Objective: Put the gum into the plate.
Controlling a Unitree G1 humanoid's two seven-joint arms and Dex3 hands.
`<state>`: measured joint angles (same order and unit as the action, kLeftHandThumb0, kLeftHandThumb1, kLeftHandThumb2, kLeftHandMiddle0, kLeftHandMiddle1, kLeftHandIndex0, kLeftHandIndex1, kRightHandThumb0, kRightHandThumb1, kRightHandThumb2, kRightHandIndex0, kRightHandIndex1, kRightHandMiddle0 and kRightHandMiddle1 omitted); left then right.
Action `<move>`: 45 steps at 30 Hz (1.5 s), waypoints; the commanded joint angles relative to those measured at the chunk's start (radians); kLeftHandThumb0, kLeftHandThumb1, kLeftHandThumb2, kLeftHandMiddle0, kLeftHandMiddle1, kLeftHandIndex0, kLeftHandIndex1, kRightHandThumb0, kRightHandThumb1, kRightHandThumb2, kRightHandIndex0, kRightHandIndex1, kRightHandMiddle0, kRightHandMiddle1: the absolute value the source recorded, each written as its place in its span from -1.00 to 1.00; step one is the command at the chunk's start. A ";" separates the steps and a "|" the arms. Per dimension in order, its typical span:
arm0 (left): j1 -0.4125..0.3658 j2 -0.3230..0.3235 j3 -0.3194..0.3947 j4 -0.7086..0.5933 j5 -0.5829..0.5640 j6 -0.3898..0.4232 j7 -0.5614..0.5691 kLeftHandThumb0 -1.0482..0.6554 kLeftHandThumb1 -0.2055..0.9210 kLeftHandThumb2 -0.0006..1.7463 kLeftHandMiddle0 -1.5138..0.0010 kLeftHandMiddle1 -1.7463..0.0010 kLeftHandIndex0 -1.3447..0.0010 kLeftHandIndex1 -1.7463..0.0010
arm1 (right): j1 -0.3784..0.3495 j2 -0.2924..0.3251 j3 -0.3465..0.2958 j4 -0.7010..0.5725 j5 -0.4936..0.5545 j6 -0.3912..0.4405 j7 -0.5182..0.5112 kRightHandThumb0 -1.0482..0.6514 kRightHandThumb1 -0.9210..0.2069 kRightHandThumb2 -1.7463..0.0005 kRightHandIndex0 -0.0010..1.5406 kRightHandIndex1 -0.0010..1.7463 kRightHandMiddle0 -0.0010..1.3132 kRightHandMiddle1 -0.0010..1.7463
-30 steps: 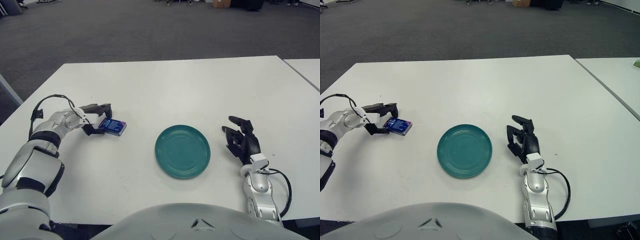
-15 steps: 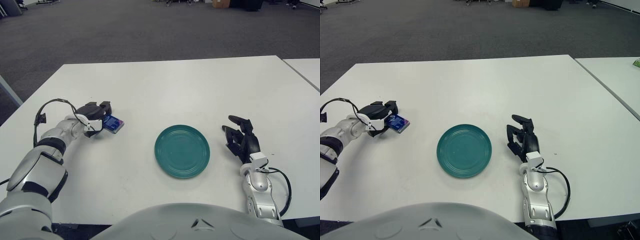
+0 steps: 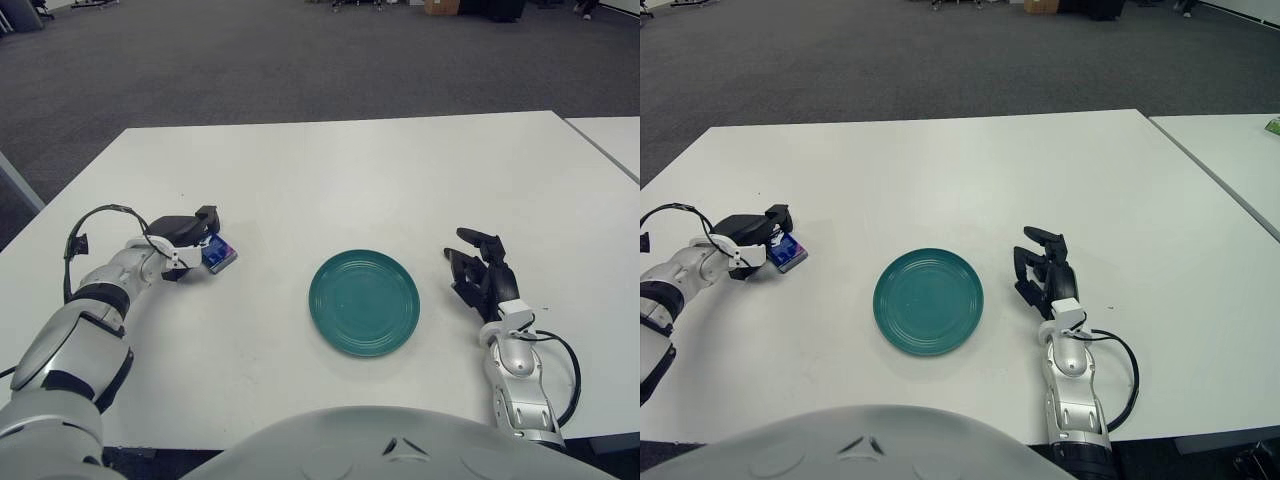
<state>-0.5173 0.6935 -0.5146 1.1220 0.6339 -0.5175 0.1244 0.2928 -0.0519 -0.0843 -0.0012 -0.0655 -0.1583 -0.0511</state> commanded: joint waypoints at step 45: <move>0.371 -0.051 0.447 -1.329 -0.705 0.504 -0.608 0.23 -0.36 0.72 0.02 -0.96 0.25 -1.00 | 0.012 0.009 -0.008 0.101 0.020 0.041 0.005 -0.52 -1.00 0.28 -0.40 -0.39 -0.93 0.22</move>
<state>-0.1461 0.6526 -0.0819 -0.1989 -0.0722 -0.0304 -0.4723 0.2716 -0.0525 -0.0913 0.0295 -0.0600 -0.1769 -0.0516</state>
